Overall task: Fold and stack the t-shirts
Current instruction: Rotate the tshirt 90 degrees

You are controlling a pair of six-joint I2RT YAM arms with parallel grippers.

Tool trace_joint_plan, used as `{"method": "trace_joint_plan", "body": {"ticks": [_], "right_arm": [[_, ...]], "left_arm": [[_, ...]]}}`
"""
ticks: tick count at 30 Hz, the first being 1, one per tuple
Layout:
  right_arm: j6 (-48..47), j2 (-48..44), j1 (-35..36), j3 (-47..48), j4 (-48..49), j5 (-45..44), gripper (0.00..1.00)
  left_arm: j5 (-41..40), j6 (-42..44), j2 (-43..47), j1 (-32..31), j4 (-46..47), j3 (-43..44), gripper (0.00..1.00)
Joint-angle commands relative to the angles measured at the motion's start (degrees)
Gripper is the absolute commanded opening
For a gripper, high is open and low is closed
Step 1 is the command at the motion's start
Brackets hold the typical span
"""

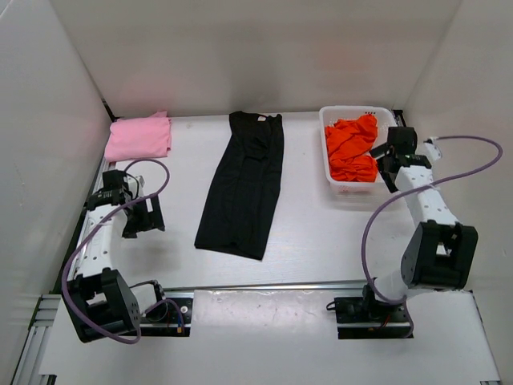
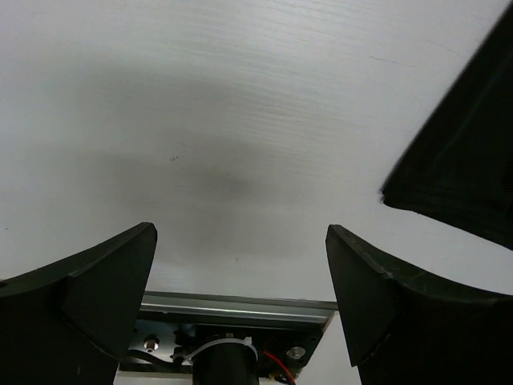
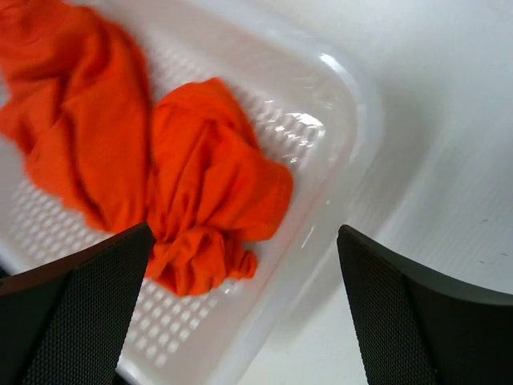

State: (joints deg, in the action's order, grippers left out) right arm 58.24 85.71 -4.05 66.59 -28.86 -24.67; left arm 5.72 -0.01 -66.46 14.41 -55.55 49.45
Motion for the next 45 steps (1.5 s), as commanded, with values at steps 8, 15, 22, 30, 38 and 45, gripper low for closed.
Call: {"method": "trace_joint_plan", "body": {"ticks": [8, 15, 22, 30, 38, 45], "right_arm": [[-23.42, -15.74, 26.76, 1.01, 2.06, -3.72, 1.00], [-16.06, -13.56, 42.01, -16.09, 4.23, 23.75, 0.94], [-7.35, -0.21, 53.44, -18.61, 16.99, 33.53, 0.85], [0.90, 9.29, 54.77, -17.90, 17.52, 36.00, 0.64], [3.28, 14.83, 54.77, -15.35, 18.75, 38.02, 0.15], [-3.63, 11.67, 52.92, -17.90, 17.97, 40.91, 0.00]], "left_arm": [[1.32, 0.01, -2.98, -9.13, -1.58, 5.66, 0.99], [-0.18, 0.01, -2.98, -13.97, -1.05, 3.82, 0.99], [-0.71, 0.01, -2.46, -14.50, -0.52, 2.76, 0.99], [-1.31, 0.01, -0.34, -15.03, -0.52, 1.70, 0.99], [-1.85, 0.01, 0.89, -15.03, -0.52, 1.17, 0.99], [-2.46, 0.01, 2.65, -15.03, -1.05, 1.70, 0.99]]}}
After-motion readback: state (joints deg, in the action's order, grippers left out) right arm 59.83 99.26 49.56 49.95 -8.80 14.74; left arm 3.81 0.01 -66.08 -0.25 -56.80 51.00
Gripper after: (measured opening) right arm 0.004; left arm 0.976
